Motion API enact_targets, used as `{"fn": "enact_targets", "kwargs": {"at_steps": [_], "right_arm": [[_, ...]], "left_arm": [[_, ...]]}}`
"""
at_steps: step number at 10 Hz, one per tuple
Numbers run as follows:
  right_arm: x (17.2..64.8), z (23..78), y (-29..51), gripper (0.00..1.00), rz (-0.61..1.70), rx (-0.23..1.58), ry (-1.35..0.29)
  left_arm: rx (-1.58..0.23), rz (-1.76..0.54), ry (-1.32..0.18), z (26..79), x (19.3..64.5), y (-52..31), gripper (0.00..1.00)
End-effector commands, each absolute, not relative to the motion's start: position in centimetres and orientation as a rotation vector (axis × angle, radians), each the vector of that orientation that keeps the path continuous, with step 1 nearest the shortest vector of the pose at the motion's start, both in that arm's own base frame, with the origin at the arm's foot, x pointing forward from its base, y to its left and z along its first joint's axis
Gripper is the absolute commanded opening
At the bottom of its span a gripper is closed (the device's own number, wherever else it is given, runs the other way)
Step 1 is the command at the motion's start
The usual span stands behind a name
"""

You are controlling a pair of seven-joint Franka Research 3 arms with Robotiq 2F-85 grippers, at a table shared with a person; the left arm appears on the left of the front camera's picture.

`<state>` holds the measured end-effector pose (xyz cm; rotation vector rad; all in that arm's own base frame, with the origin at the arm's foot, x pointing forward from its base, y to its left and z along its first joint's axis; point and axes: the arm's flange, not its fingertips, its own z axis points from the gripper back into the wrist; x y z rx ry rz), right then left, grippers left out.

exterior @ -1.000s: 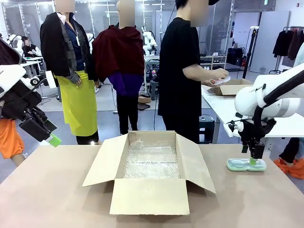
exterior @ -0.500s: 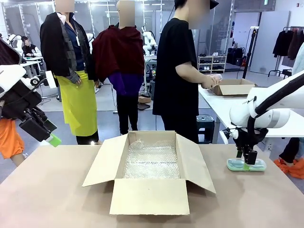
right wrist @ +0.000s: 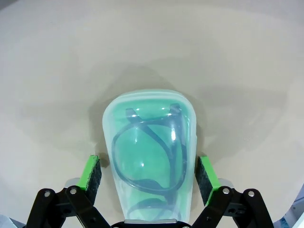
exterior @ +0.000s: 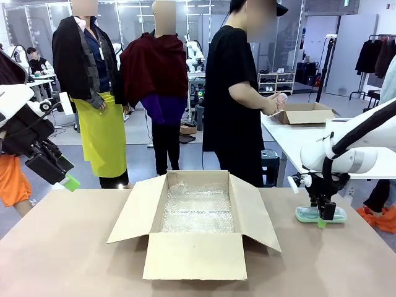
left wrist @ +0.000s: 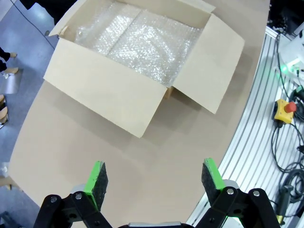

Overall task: Pack the glasses set securely to prepare it for shipping.
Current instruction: Place the Glasses case inside the Package Box.

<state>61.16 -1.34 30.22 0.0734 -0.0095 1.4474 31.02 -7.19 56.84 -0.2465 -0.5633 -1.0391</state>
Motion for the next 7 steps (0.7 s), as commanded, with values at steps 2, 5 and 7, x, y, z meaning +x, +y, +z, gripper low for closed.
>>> {"fn": "enact_targets", "kwargs": {"at_steps": [2,5,7], "right_arm": [[61.3,30.5,-1.3,0.81,1.462,0.061,-0.041],[61.4,30.6,-1.0,0.47,1.462,0.044,-0.028],[60.8,33.3,-0.6,0.43,1.463,0.037,-0.033]], "left_arm": [[-0.255,-1.061,-0.561,56.8,30.9,-6.9,1.0],[-0.255,-1.061,-0.561,56.8,30.9,-6.9,1.0],[-0.255,-1.061,-0.561,56.8,30.9,-6.9,1.0]]}}
